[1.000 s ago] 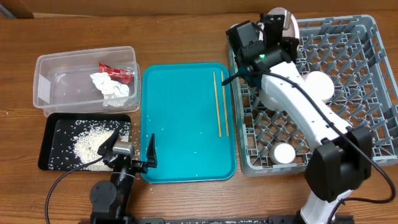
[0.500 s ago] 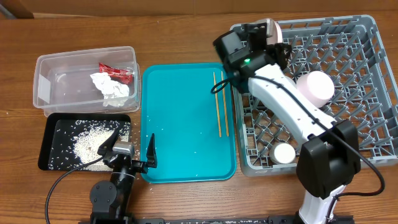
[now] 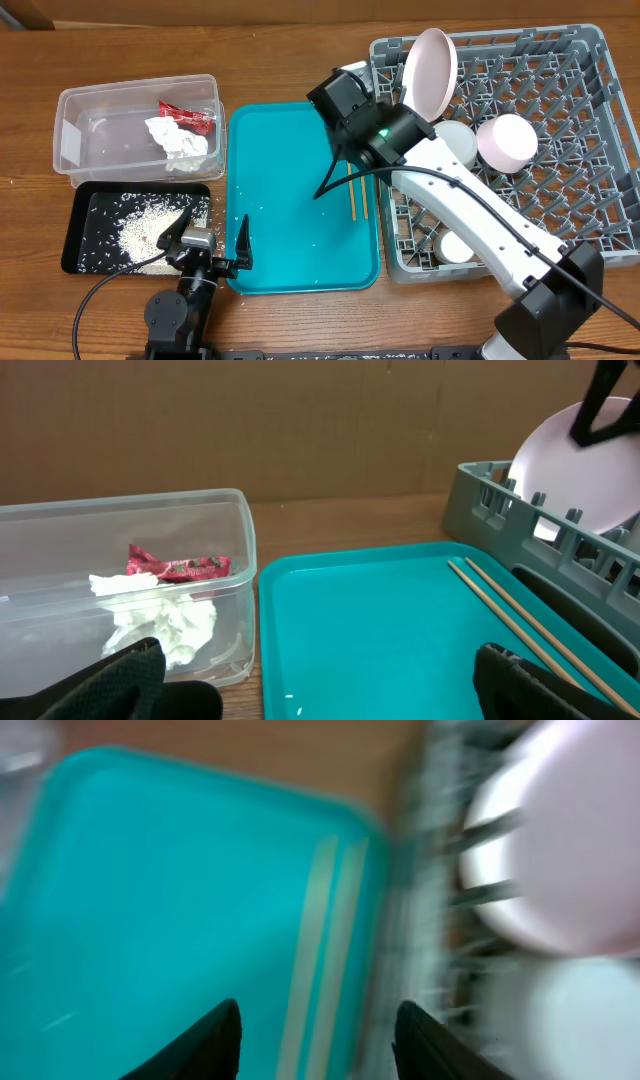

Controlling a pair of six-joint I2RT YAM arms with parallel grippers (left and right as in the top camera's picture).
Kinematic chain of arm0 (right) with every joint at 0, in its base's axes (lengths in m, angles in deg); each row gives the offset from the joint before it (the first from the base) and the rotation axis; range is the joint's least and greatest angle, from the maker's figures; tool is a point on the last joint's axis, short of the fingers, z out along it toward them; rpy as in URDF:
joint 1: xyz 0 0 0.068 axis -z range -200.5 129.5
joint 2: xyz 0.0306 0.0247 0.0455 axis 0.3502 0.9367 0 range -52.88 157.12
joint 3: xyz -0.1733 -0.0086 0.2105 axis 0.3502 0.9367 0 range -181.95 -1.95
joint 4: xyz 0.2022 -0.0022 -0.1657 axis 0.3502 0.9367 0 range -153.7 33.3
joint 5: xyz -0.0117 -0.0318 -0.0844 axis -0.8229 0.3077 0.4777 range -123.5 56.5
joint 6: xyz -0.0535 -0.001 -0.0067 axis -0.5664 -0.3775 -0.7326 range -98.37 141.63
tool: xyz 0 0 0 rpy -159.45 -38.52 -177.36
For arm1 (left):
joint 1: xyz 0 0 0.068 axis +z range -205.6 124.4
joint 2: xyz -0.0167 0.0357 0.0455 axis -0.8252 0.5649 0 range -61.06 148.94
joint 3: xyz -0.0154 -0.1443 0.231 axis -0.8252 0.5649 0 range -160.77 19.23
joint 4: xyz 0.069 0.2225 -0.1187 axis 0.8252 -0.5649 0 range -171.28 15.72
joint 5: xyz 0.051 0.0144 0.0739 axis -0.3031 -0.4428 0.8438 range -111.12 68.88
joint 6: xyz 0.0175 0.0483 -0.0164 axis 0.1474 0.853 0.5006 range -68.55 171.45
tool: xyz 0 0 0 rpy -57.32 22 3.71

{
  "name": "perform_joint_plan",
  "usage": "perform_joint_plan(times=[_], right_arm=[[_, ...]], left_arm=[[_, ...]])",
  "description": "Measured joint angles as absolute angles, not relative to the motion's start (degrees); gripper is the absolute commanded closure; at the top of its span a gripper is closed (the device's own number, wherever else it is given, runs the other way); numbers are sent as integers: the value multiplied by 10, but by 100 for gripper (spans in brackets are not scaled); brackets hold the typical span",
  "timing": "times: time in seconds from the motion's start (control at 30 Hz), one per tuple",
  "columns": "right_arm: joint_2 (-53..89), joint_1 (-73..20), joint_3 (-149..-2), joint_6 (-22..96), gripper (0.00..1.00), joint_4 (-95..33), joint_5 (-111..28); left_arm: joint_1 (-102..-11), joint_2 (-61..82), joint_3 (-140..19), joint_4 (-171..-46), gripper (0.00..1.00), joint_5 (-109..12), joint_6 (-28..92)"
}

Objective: Sort waste into correct bins and load items into the dishwasher
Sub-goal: 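Reach the right gripper down to the wooden chopsticks on the teal tray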

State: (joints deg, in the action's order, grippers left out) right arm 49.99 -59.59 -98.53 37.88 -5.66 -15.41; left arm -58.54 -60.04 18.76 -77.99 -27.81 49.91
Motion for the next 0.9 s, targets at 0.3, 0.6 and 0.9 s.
perform_joint_plan(times=[0.3, 0.6, 0.9], right_arm=[[575, -581, -922, 379, 49, -87, -290], [677, -558, -917, 380, 57, -97, -277], [700, -549, -916, 378, 81, -93, -304]], left_arm=[[-585, -600, 188, -780, 0, -278, 499], [-585, -600, 188, -780, 0, -278, 499], [-585, -600, 188, -780, 0, -278, 499]])
